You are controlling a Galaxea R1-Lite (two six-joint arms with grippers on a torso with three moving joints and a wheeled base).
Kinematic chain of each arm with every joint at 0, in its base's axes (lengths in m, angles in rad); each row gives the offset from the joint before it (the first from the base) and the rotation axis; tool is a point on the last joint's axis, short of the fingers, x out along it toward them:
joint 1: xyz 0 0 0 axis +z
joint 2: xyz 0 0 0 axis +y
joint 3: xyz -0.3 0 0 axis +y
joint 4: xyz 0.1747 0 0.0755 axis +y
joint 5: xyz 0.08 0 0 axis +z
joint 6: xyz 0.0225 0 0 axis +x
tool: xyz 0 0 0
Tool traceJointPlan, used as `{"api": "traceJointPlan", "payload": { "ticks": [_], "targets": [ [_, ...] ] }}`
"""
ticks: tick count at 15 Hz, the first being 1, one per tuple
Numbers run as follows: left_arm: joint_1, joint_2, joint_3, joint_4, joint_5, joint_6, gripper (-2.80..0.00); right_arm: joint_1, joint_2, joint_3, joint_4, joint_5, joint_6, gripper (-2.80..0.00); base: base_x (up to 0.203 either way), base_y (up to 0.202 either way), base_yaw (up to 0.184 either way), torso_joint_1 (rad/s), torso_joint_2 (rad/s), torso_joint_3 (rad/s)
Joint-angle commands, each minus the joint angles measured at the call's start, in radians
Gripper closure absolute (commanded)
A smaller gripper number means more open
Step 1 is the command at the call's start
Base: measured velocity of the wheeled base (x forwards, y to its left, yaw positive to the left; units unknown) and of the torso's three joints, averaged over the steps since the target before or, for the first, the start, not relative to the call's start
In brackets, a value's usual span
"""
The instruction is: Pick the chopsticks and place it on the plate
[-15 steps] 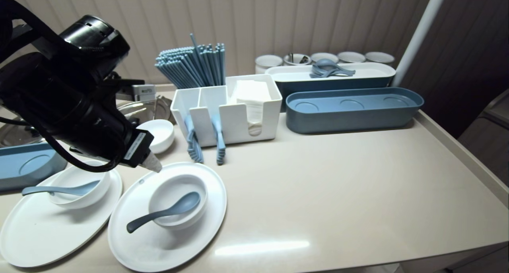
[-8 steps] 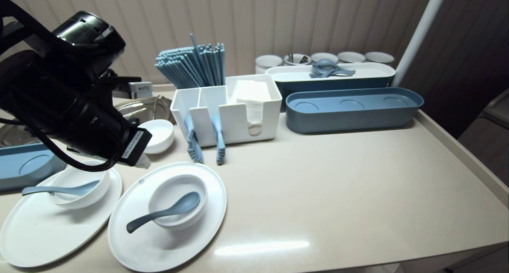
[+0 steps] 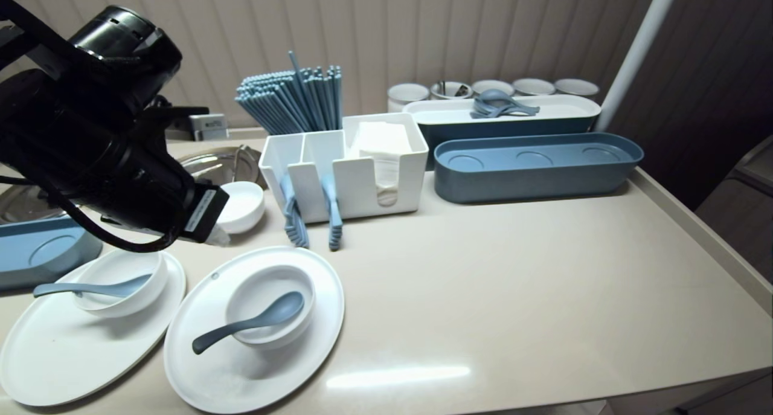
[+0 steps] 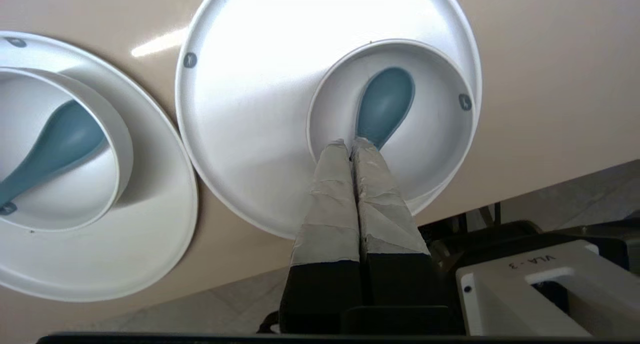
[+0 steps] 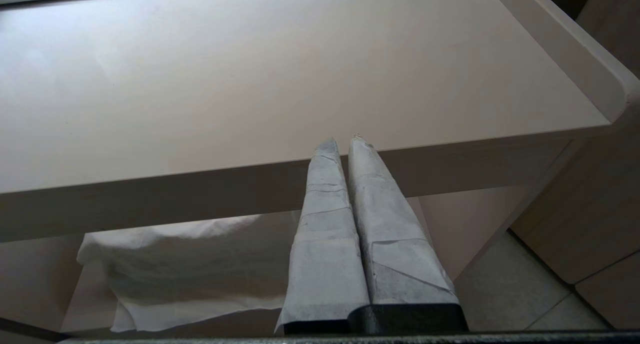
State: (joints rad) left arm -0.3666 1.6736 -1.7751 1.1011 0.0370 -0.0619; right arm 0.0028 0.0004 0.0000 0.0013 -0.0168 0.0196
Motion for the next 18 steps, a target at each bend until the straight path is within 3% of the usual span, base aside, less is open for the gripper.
{"api": "traceJointPlan", "payload": {
  "ticks": [1,11,15,18],
  "targets": [
    [0.005,-0.011,0.005,-0.007,0.001,-0.012,0.0,0.0,0.001,0.0,0.0,0.0,0.0,0.0,0.0,0.0,0.0,0.0,0.0,0.0],
    [0.009,-0.005,0.005,-0.023,0.0,-0.043,0.0,0.0,0.0,0.0,0.0,0.0,0.0,0.0,0.0,0.0,0.0,0.0,0.0,0.0],
    [0.009,-0.026,0.021,-0.117,0.004,-0.101,0.0,0.0,0.0,0.0,0.0,0.0,0.0,0.0,0.0,0.0,0.0,0.0,0.0,0.0],
    [0.01,-0.061,0.113,-0.298,0.006,-0.109,0.0,0.0,0.001,0.0,0.0,0.0,0.0,0.0,0.0,0.0,0.0,0.0,0.0,0.0]
  ]
}}
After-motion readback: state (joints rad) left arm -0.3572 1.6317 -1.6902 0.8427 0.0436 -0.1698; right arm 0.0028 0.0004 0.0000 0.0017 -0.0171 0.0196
